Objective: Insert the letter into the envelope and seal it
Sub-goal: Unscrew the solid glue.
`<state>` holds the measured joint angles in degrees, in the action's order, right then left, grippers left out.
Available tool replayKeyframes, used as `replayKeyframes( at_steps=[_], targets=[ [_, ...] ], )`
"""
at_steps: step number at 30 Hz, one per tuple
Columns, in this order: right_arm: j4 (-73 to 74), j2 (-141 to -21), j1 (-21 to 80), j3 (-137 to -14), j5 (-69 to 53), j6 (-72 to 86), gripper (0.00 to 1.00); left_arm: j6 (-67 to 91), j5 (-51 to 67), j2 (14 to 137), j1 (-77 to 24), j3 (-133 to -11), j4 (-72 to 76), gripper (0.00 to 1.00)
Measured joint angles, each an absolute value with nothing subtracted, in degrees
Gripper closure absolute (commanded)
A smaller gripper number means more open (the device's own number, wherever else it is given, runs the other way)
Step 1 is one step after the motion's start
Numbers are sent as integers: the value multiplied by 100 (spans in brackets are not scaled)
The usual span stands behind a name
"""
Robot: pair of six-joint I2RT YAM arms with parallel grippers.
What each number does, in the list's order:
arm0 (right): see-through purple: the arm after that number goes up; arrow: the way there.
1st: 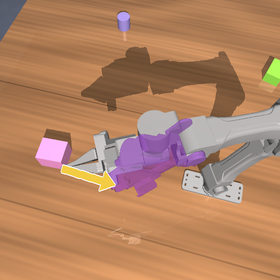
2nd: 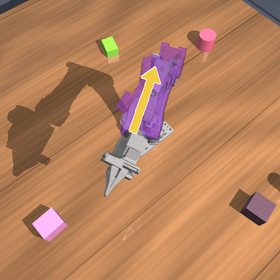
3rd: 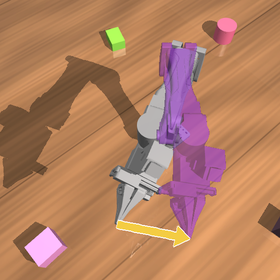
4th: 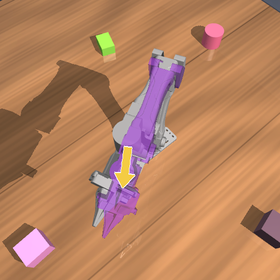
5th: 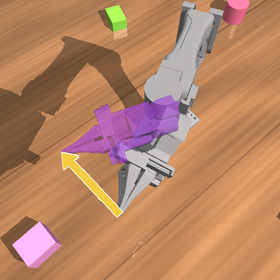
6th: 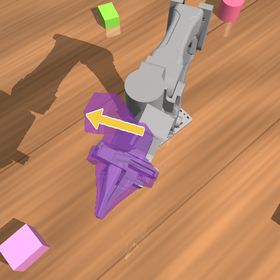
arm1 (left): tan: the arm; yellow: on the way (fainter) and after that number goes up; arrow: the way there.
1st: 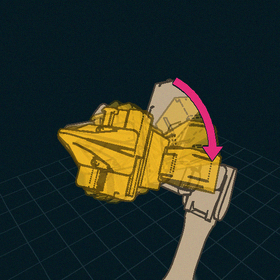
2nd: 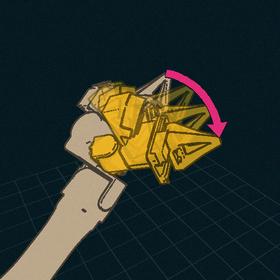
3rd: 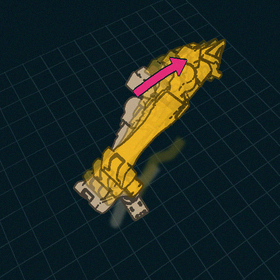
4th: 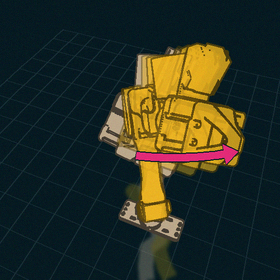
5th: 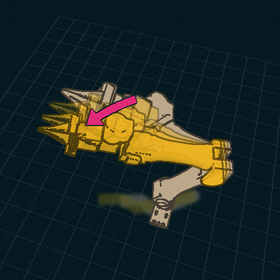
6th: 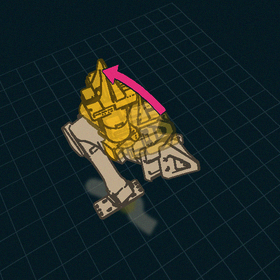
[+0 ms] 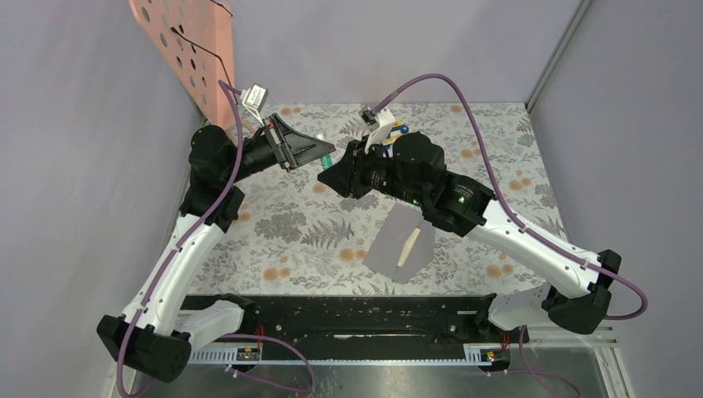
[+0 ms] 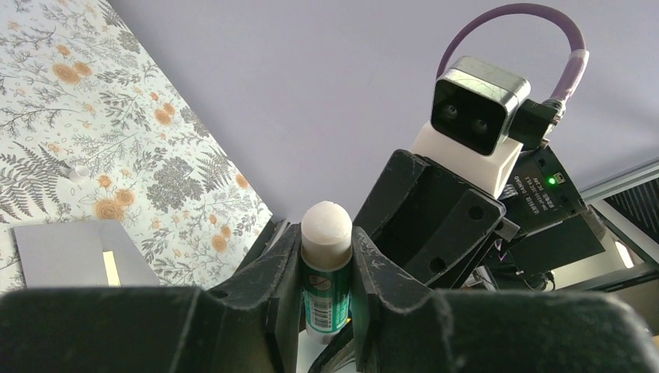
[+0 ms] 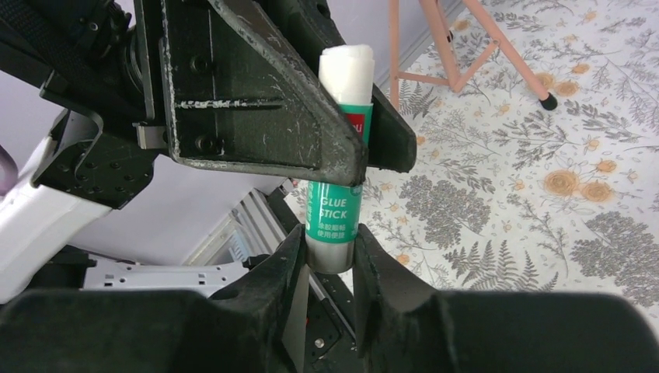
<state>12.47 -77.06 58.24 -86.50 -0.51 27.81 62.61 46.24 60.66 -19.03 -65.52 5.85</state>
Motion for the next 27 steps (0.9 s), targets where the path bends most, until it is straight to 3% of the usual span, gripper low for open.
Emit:
replayKeyframes(
  at_steps=[11,19,27],
  targets=[
    [945,-7585,5787,-8423,-281,2777,100,6289,4829,6058,-1890,-6521,812,100],
    [-727,-7312,5181,-7644,-2156,3509,100,7223,5374,6112,-1863,-6257,2709,100],
    [-2746,-7758,4753,-7548,-4163,4934,100,8868,5723,6477,-1837,-6208,5339,100]
  ],
)
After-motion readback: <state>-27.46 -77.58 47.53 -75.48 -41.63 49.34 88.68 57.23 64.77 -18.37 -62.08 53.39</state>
